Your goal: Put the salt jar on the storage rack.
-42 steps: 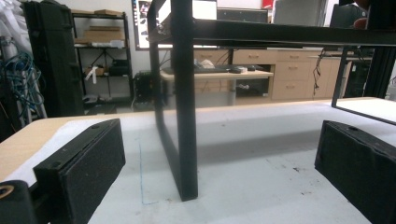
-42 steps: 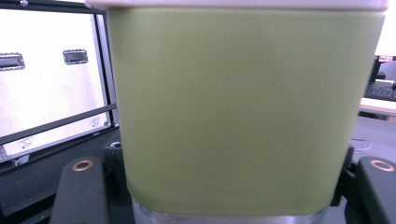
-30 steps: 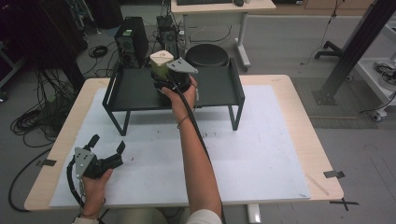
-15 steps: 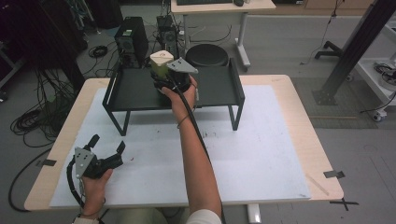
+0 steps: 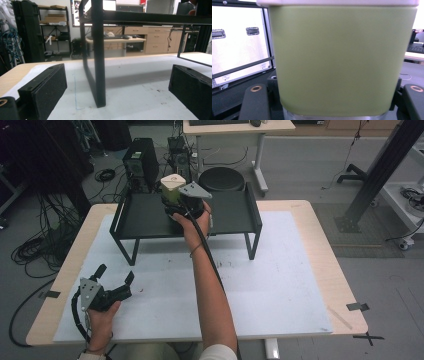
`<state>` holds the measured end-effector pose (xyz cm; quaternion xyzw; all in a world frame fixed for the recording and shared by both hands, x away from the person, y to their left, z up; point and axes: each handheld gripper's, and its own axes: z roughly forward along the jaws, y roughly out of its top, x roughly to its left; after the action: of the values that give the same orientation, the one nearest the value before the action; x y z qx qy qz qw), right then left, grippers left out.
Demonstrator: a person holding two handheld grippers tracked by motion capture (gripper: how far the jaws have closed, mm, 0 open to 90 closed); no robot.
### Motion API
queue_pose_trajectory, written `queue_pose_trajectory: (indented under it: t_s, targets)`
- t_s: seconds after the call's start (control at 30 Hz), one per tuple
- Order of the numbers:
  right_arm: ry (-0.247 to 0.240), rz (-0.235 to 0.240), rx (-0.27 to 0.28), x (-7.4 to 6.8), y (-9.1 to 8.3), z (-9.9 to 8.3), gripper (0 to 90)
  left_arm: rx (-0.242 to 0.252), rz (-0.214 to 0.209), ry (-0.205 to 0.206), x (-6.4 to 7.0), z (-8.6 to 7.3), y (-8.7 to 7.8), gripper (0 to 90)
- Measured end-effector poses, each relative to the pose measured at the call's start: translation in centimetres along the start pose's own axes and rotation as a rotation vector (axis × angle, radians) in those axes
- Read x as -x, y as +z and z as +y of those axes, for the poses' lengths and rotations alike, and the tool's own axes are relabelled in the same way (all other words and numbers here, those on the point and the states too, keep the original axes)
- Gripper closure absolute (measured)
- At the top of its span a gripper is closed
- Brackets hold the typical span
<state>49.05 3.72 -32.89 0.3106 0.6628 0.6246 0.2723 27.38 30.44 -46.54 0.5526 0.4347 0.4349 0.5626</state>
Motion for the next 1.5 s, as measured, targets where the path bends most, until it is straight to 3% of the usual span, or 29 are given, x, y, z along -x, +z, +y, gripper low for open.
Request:
queue_pose_trajectory:
  t_s: [0.9,1.07,1.3,1.5]
  targets:
    - [0.011,0.001,-0.001,0.0,0.0,0.0,28.5,-0.001,-0.002,-0.001,0.0,0.0,0.0,2.4]
    - [0.030,0.005,-0.007,-0.1,-0.3,0.1,15.4,-0.001,-0.002,0.000,0.0,0.0,0.0,2.4]
    - [0.074,0.002,-0.010,0.0,-0.7,0.4,3.6,-0.002,-0.002,0.000,0.0,0.0,0.0,2.5]
    - [0.093,0.010,-0.005,-0.2,-1.4,0.9,1.7,-0.002,-0.001,0.000,0.0,0.0,0.0,2.6]
